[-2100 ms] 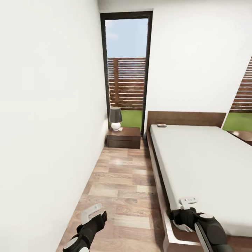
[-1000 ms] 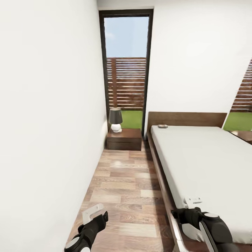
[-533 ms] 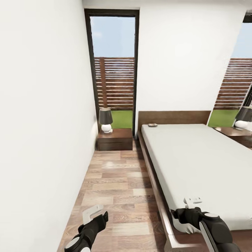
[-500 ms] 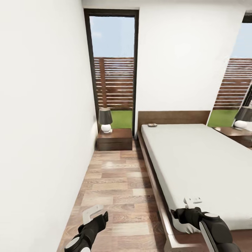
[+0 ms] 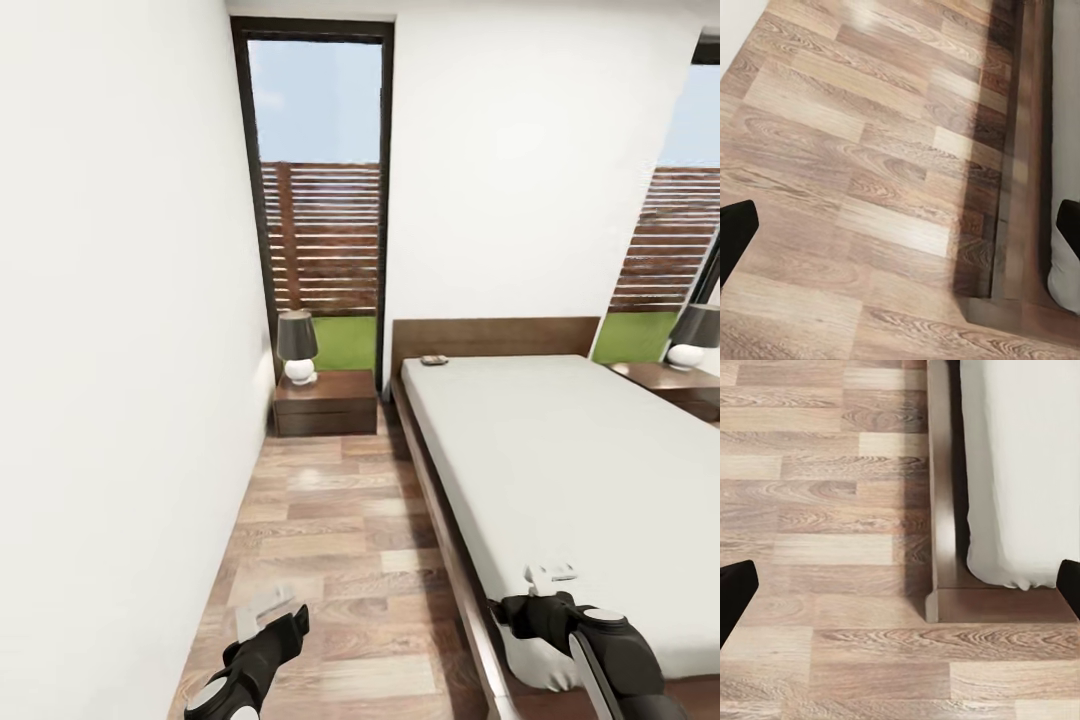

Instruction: In the bedroom, move the book from the bed onto either nightstand, and place the two sandals side by side next to the bed.

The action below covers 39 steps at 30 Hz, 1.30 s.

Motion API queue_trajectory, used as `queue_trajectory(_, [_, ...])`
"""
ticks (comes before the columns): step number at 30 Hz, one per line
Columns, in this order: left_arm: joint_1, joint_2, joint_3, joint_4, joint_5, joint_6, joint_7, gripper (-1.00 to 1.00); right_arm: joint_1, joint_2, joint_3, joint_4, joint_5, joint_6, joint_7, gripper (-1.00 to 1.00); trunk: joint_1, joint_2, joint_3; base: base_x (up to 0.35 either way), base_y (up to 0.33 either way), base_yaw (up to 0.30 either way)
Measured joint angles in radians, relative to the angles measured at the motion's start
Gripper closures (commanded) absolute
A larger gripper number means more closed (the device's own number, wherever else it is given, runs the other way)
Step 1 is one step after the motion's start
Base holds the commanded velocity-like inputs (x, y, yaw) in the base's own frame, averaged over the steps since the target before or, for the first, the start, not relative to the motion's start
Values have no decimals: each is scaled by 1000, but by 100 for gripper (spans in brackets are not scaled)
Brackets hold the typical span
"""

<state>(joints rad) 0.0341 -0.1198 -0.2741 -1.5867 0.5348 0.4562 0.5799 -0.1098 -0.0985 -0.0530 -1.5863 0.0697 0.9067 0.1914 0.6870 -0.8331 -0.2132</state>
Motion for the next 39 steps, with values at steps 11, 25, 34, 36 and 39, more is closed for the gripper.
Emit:
queue_trajectory(11, [0,0,0,2,0,1,0,-100,0,0,-1,-1,1,0,0,-100,0,0,0,286,133,-6])
queue_trajectory(25, [0,0,0,6,0,2,-1,-100,0,0,-1,-2,1,0,0,-100,0,0,0,302,123,-1])
queue_trajectory(34, [-1,0,0,15,-1,4,-2,-100,0,0,-1,-3,1,0,0,-100,0,0,0,322,38,0])
queue_trajectory(36, [-1,0,0,17,-1,4,-2,-100,0,0,-1,-3,1,0,0,-100,0,0,0,332,10,0])
queue_trajectory(39, [-1,0,0,18,-2,5,-2,-100,0,0,-1,-3,1,0,0,-100,0,0,0,333,7,0])
